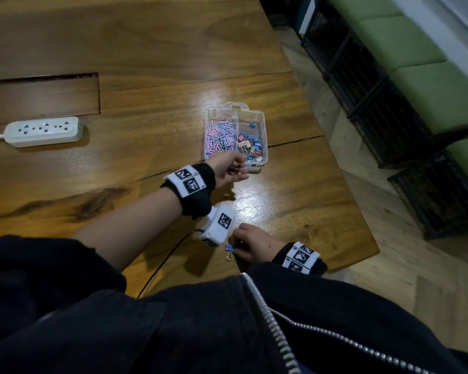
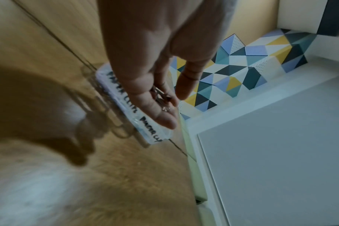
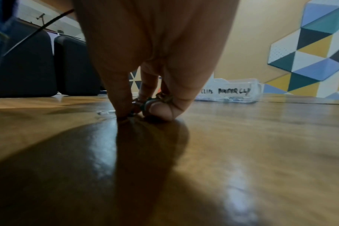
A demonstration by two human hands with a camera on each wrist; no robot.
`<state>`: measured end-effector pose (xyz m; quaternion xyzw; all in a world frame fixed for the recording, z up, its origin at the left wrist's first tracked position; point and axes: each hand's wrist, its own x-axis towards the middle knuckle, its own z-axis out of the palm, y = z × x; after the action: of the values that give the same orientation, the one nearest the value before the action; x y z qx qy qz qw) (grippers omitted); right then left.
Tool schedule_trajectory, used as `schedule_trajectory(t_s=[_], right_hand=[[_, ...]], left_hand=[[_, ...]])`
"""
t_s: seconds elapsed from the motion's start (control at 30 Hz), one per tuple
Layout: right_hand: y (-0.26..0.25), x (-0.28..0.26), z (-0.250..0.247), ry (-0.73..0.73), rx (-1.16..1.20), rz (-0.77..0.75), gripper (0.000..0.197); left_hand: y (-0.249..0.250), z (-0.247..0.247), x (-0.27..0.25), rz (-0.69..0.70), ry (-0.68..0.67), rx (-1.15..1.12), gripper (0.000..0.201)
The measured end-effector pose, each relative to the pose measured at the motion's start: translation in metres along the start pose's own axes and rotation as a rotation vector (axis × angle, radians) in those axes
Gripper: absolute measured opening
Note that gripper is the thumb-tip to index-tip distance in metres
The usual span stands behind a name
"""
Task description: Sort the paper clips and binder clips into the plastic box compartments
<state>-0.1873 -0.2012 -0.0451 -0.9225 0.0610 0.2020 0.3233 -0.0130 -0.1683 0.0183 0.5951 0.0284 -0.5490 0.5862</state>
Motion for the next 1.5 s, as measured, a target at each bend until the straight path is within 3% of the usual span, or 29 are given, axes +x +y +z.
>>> schedule_trajectory(t_s=[0.07, 0.17, 0.33, 0.43, 0.53, 0.67, 0.83, 1.0, 1.1, 1.2, 1.27, 1.37, 1.5], right_hand=[[0.005, -0.001, -0.008, -0.002, 0.013, 0.045, 0.017], [0.013, -0.004, -0.02, 0.059, 0.057, 0.139, 0.015], [0.025, -0.009, -0.032, 0.227, 0.268, 0.278, 0.012], [0.014, -0.011, -0.022, 0.167, 0.233, 0.302, 0.016], [0.003, -0.004, -0.003, 0.092, 0.071, 0.349, 0.039], [-0.011, 0.007, 0.002, 0.088, -0.13, 0.396, 0.047], [-0.009, 0.018, -0.013, -0.014, 0.058, 0.408, 0.027], [-0.004, 0.019, -0.029, -0.02, 0.171, 0.437, 0.013], [0.001, 0.032, -0.065, 0.147, 0.296, 0.477, 0.008], [-0.004, 0.051, -0.114, 0.43, 0.348, 0.407, 0.012], [-0.009, 0.063, -0.138, 0.536, 0.364, 0.378, 0.009], [-0.012, 0.074, -0.148, 0.532, 0.358, 0.383, 0.026], [-0.017, 0.07, -0.142, 0.538, 0.493, 0.362, 0.024]], left_hand=[[0.012, 0.014, 0.004, 0.028, 0.006, -0.071, 0.006], [0.027, 0.031, 0.007, 0.139, 0.034, -0.037, 0.029], [0.014, 0.026, 0.006, 0.251, 0.065, 0.589, 0.037], [-0.006, 0.011, 0.0, 0.35, 0.133, 0.704, 0.028], [-0.024, 0.001, -0.017, 0.479, 0.198, 0.786, 0.019], [-0.056, -0.025, -0.044, 0.395, 0.047, 0.929, 0.014], [-0.091, -0.064, -0.068, 0.215, -0.11, 1.196, 0.015], [-0.104, -0.077, -0.079, 0.193, -0.106, 1.214, 0.013], [-0.105, -0.077, -0.083, 0.192, -0.117, 1.204, 0.016], [-0.104, -0.075, -0.086, 0.179, -0.141, 1.221, 0.019], [-0.101, -0.074, -0.087, 0.182, -0.15, 1.242, 0.02], [-0.097, -0.072, -0.089, 0.208, -0.162, 1.253, 0.022], [-0.091, -0.083, -0.091, 0.141, -0.177, 1.21, 0.013]])
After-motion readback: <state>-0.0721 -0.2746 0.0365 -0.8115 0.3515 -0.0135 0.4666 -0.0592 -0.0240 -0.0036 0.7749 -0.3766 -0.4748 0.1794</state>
